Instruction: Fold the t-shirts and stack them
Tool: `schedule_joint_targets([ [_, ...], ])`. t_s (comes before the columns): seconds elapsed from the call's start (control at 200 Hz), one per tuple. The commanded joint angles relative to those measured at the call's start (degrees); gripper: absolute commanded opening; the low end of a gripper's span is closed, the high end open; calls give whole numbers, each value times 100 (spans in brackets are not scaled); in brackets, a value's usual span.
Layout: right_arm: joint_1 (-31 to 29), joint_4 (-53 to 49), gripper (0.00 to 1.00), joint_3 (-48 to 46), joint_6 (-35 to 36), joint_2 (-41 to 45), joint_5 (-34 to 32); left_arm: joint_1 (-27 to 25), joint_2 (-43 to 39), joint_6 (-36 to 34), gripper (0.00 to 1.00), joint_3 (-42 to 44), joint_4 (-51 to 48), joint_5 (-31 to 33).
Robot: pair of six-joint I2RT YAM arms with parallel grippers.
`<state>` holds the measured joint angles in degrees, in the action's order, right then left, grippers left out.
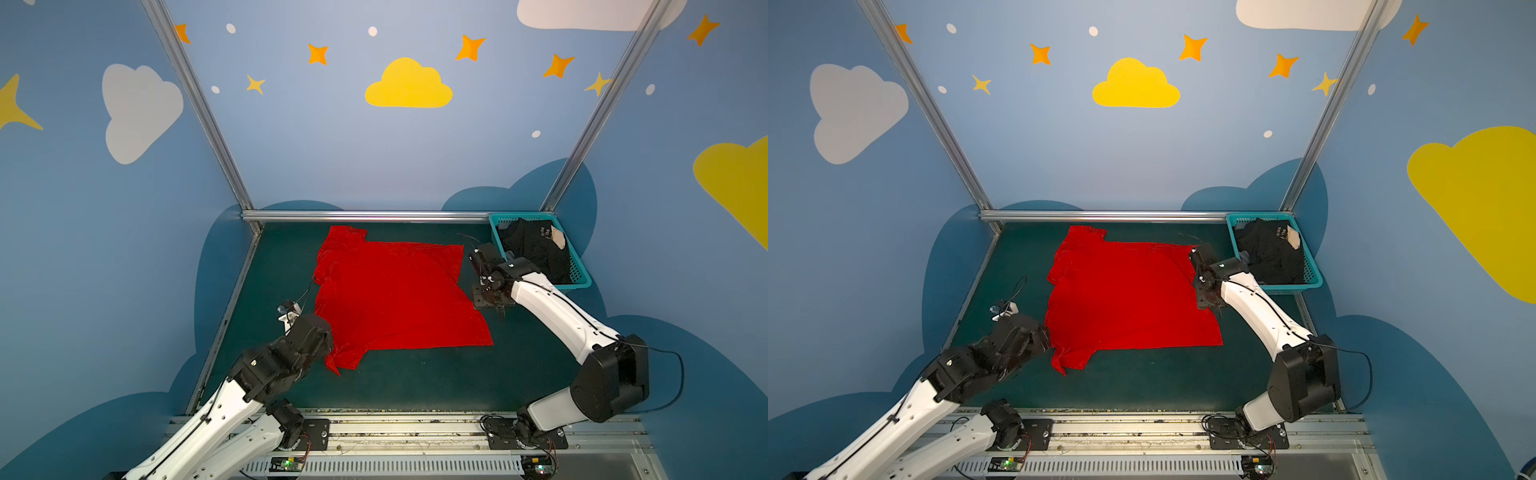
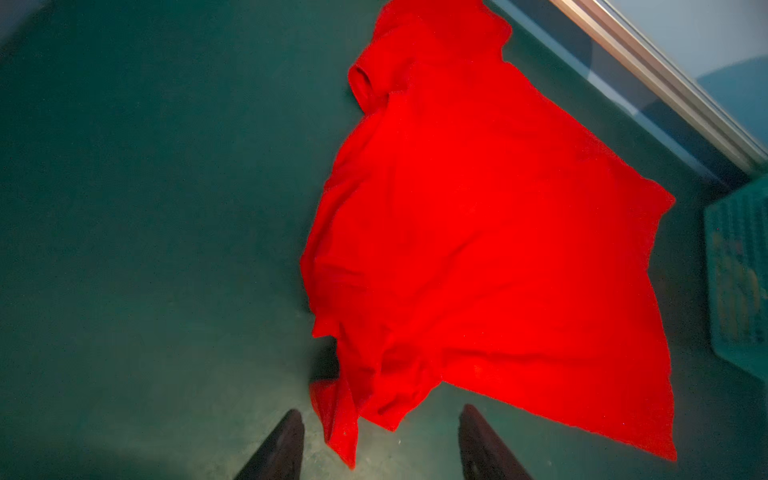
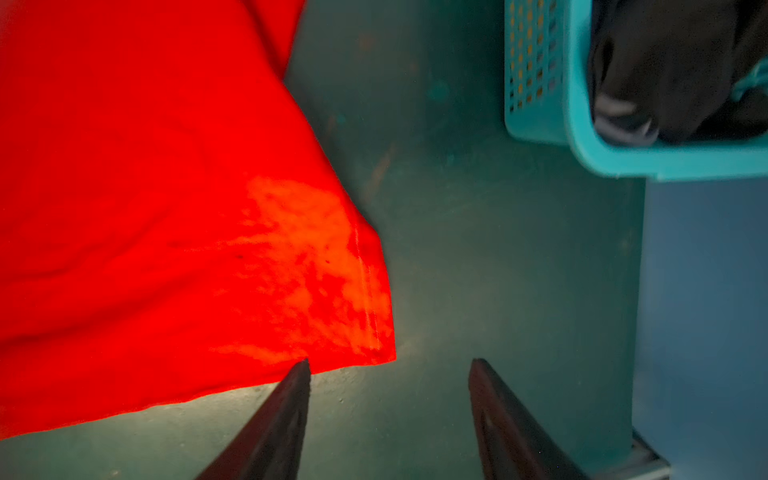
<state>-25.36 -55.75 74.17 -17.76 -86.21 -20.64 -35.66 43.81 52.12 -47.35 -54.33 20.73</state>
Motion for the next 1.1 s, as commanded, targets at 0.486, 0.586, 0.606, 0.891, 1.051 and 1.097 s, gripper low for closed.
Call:
schedule_joint_targets([
  [0.486,-192,2109,0,149,-272,-1452,4095,3198,3701,-1655,29,-539,1726,-2223],
  [0.586,-202,2242,0,153,-316,-1609,4235,3238,3931,-1656,35,-562,2074,-2185],
  [0.606,-197,2264,0,158,-324,-1641,4264,3264,3987,-1658,35,-588,2129,-2171],
  [0.891,-250,2456,0,189,-474,-1951,4591,3532,5457,-1919,45,-1197,2714,-2692],
  [1.051,-228,2456,4,87,-424,-1958,4414,3499,6016,-2030,43,-1582,2214,-2704],
  [1.097,-195,2432,6,45,-418,-1987,4327,3469,6081,-2048,39,-1696,1814,-2337],
])
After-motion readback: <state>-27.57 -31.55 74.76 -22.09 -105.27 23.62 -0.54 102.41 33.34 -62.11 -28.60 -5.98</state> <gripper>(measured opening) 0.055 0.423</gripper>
